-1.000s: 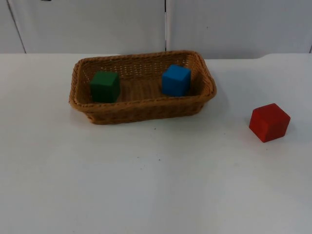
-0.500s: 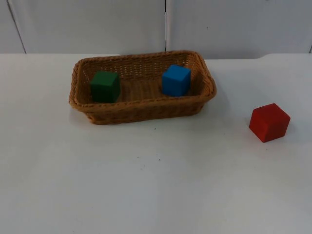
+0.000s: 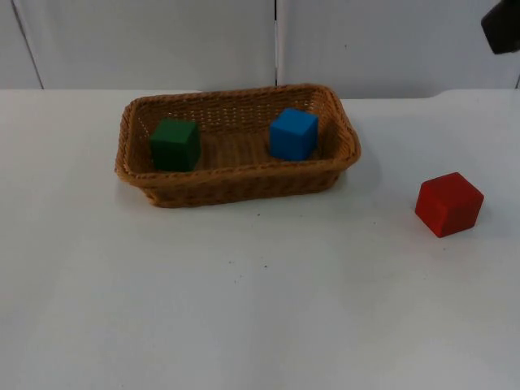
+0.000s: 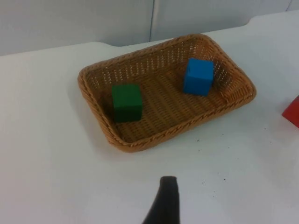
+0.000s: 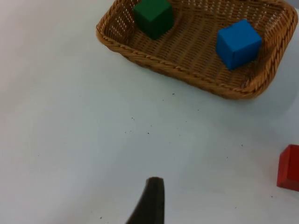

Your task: Pick up one cube with each hand and place exactly two cubes into the same basket, leaving the remaining cube outside.

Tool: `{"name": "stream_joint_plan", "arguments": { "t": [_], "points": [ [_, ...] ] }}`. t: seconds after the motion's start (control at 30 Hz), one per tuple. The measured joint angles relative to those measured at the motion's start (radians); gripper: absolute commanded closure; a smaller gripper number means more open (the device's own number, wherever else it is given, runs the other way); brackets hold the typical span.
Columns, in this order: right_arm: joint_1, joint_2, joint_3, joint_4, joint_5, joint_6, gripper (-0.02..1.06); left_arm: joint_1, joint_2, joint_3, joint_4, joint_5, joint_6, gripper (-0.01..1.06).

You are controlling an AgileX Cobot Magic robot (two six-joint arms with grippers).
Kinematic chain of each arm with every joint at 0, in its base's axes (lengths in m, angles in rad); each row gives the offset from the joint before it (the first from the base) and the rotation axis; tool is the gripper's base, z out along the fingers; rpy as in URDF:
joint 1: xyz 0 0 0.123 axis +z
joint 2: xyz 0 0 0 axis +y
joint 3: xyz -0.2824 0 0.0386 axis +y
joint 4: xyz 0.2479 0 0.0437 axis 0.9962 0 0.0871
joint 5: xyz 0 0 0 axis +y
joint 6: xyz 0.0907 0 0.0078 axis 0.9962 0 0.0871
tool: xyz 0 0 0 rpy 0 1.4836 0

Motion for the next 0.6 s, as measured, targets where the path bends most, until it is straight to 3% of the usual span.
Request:
{"name": "stream_joint_plan", "arguments": {
  "t": [0.23, 0.6],
  "points": [
    [0.000, -0.074, 0.054, 0.000, -0.007, 0.000, 0.27, 0.000, -0.081, 0.015, 0.000, 0.018, 0.002, 0.32],
    [0.000, -0.321, 0.184, 0.000, -0.023, 0.012, 0.27, 0.000, -0.268, 0.015, 0.000, 0.148, 0.016, 0.32]
  ]
}}
